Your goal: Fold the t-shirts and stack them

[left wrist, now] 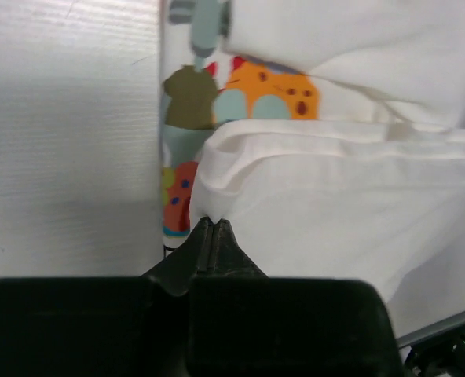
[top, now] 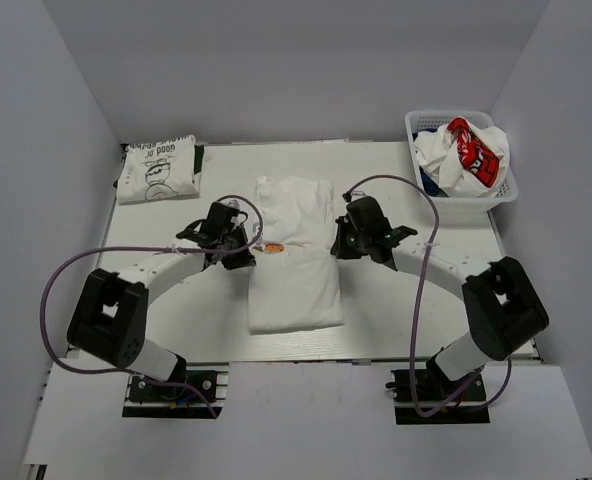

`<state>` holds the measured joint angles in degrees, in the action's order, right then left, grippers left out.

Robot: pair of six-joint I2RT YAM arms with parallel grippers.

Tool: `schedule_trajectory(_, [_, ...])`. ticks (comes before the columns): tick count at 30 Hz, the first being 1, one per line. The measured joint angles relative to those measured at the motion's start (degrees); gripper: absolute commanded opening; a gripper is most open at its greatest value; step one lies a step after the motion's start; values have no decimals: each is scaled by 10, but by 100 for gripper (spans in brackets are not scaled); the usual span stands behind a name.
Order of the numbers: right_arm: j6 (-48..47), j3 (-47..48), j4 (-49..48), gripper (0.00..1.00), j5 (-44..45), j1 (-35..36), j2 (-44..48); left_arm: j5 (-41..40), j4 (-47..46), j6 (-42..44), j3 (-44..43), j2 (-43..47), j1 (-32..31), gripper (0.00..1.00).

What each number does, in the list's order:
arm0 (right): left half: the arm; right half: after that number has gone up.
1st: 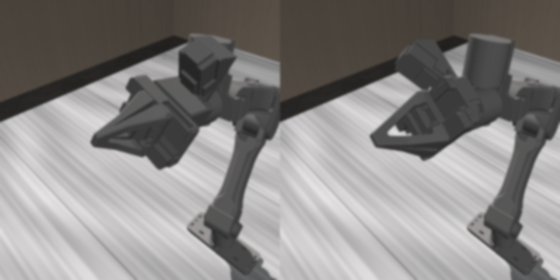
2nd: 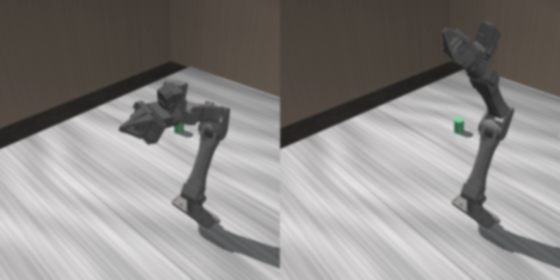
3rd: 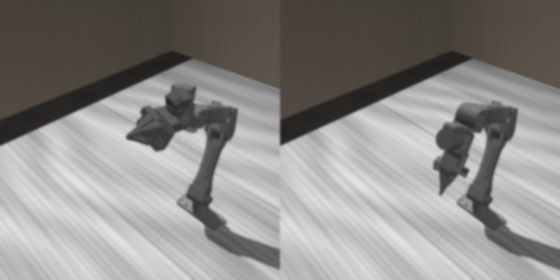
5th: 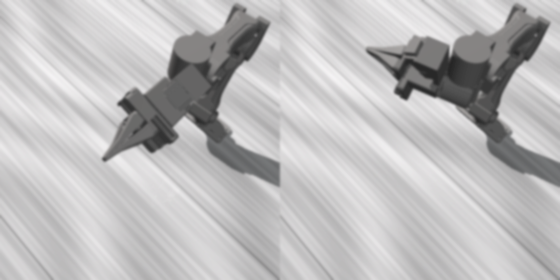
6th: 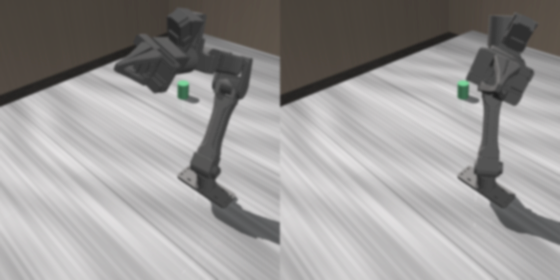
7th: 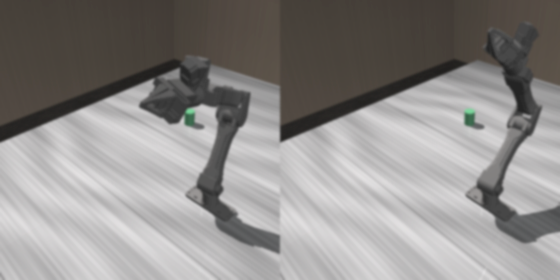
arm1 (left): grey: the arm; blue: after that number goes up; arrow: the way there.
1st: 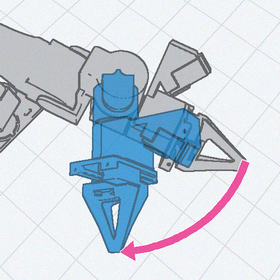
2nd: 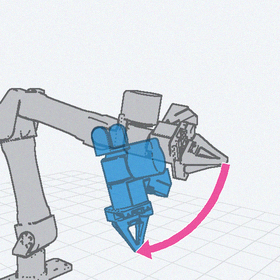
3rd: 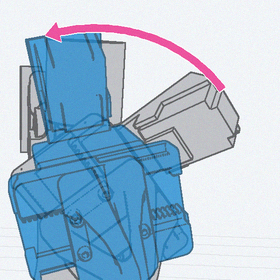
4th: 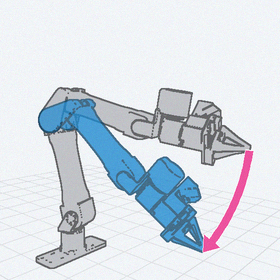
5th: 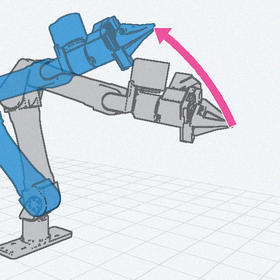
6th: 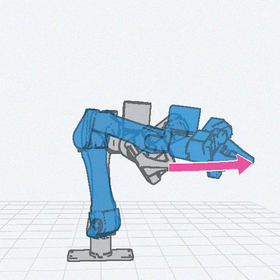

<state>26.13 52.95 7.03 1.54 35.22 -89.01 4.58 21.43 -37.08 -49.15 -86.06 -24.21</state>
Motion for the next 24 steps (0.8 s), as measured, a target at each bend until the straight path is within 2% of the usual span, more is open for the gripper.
schedule_trajectory(6, [0, -19, -10, 0, -2, 0, 68, 18, -44, 39, 9, 87, -6, 0])
schedule_trajectory(10, [0, -24, -10, 0, 1, -7, 69, 23, -72, 54, 18, 96, -6, 0])
schedule_trajectory(15, [2, -26, -10, 0, 6, -14, 55, 20, -85, 67, 23, 38, -6, 0])
schedule_trajectory(19, [3, -26, -12, 0, 7, -20, 23, -18, -76, 67, 15, -39, -6, 0])
schedule_trajectory(24, [3, -26, -11, 0, -1, -26, -24, -46, -50, 66, -40, -106, -2, 0])
